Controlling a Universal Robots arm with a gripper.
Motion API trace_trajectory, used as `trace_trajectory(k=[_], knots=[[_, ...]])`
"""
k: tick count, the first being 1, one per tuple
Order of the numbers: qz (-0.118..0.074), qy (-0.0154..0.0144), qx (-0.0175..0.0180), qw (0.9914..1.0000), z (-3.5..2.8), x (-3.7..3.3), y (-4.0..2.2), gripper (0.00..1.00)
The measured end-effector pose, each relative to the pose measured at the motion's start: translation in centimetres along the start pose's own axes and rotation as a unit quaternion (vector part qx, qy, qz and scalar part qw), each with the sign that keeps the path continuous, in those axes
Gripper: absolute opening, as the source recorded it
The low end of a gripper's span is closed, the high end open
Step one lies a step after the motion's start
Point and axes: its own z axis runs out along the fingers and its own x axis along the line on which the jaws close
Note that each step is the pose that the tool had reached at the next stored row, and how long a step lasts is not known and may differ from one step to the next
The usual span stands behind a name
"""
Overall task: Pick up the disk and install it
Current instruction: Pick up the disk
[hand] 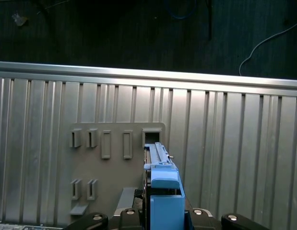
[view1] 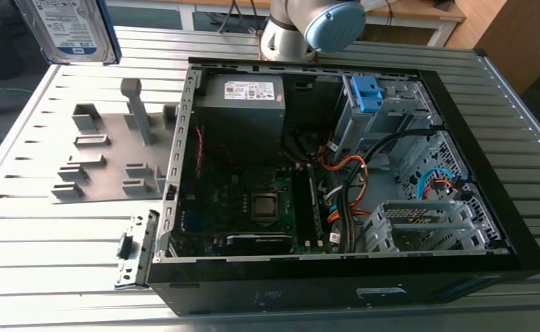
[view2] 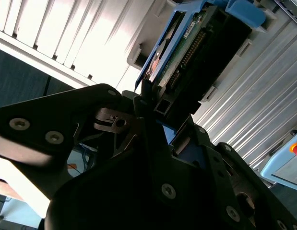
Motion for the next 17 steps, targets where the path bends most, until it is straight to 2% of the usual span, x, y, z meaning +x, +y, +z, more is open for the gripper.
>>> trace_trajectory(k=[17], knots=[[0.0,-0.0001,0.0,1.0,-1.53,0.03,-0.04,0.36]])
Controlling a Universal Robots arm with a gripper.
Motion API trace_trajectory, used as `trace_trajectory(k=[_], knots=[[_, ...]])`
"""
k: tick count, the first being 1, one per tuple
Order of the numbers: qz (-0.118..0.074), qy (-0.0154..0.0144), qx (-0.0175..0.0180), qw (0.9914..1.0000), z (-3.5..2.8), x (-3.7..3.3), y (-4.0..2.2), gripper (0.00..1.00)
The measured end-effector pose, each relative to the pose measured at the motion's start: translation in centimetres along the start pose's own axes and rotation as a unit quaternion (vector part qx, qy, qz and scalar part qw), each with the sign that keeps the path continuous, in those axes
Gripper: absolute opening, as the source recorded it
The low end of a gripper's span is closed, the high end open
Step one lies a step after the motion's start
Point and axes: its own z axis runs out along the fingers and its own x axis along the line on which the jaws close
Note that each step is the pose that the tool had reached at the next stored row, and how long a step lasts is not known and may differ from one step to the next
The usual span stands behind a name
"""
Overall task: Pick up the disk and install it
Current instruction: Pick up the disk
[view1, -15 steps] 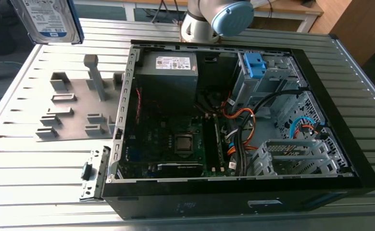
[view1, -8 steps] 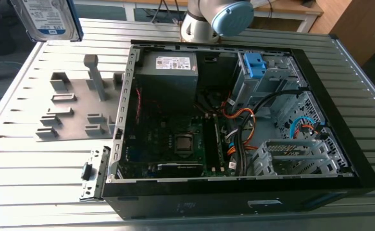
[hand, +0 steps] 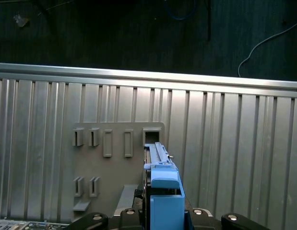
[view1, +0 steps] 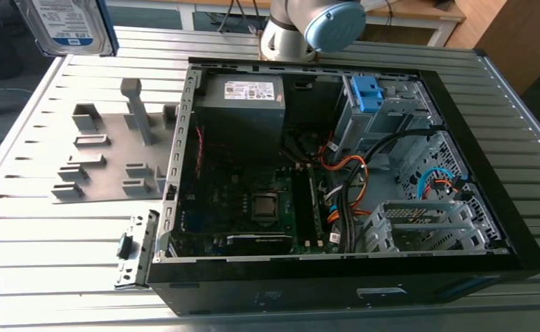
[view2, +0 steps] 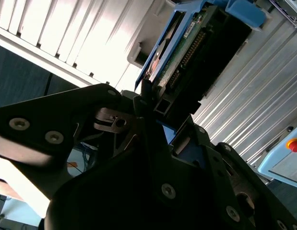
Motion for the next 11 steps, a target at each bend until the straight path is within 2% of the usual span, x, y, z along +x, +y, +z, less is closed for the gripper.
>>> trace_trajectory(k=[11], knots=[[0.0,0.0,0.0,1.0,-0.91,0.01,-0.02,0.36]])
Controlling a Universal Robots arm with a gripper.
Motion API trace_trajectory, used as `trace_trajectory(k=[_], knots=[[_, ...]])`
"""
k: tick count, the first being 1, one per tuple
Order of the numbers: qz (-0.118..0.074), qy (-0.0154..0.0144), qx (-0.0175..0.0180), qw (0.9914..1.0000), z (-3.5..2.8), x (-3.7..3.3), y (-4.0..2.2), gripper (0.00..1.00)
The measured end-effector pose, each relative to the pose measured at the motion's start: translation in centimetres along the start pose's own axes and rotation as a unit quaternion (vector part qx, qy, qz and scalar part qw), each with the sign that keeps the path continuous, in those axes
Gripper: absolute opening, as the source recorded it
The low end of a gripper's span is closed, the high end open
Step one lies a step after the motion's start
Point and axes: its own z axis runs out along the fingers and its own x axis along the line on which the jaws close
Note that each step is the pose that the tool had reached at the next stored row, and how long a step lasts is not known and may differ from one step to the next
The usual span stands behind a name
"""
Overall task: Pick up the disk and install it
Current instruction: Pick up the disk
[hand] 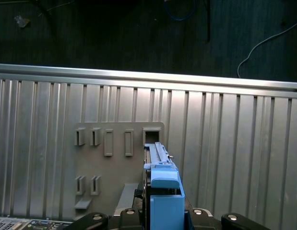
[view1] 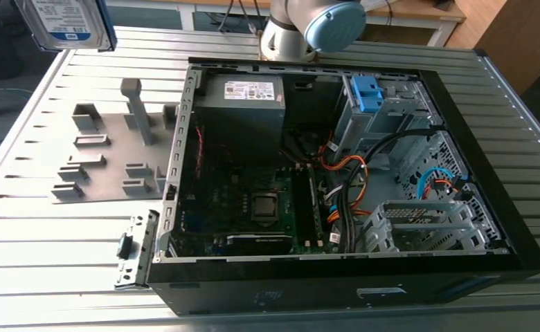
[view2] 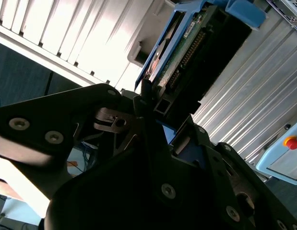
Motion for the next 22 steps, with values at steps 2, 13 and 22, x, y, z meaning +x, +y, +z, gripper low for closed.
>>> trace_trajectory(k=[2,13,22], knots=[[0.0,0.0,0.0001,1.0,-0.16,0.0,0.0,0.36],[0.0,0.0,0.0,1.0,-1.05,0.02,-0.03,0.36],[0.0,0.0,0.0,1.0,-1.75,0.03,-0.04,0.36]])
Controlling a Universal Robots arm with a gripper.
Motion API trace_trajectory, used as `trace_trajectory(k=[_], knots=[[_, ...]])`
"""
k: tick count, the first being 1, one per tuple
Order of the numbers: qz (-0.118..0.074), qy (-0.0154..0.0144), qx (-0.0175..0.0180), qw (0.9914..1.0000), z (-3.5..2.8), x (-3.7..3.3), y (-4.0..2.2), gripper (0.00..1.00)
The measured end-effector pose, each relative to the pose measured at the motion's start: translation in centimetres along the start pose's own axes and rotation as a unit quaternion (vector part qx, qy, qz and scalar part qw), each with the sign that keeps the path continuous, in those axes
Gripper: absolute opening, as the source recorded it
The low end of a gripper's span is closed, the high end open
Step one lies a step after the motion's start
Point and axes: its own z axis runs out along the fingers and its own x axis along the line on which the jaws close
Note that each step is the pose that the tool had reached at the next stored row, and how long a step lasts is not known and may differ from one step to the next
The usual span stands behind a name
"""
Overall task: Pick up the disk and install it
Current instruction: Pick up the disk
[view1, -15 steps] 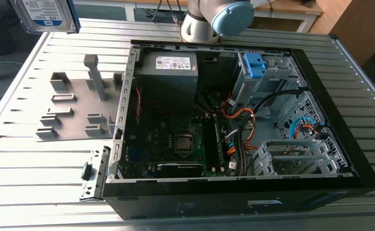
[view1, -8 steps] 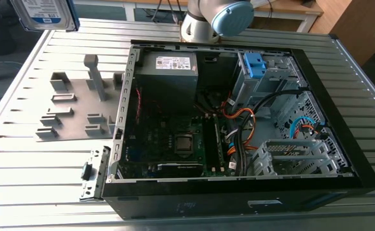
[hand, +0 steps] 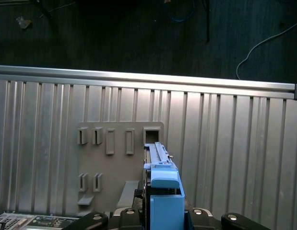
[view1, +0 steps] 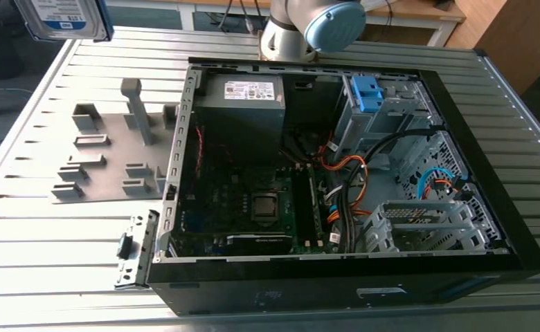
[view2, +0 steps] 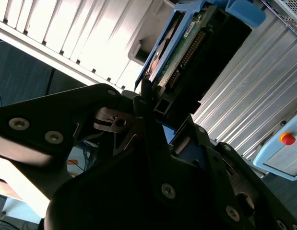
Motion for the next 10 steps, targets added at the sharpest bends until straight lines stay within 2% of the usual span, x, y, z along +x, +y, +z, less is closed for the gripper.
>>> trace_trajectory(k=[10], knots=[[0.0,0.0,0.0,1.0,-0.81,0.01,-0.02,0.36]])
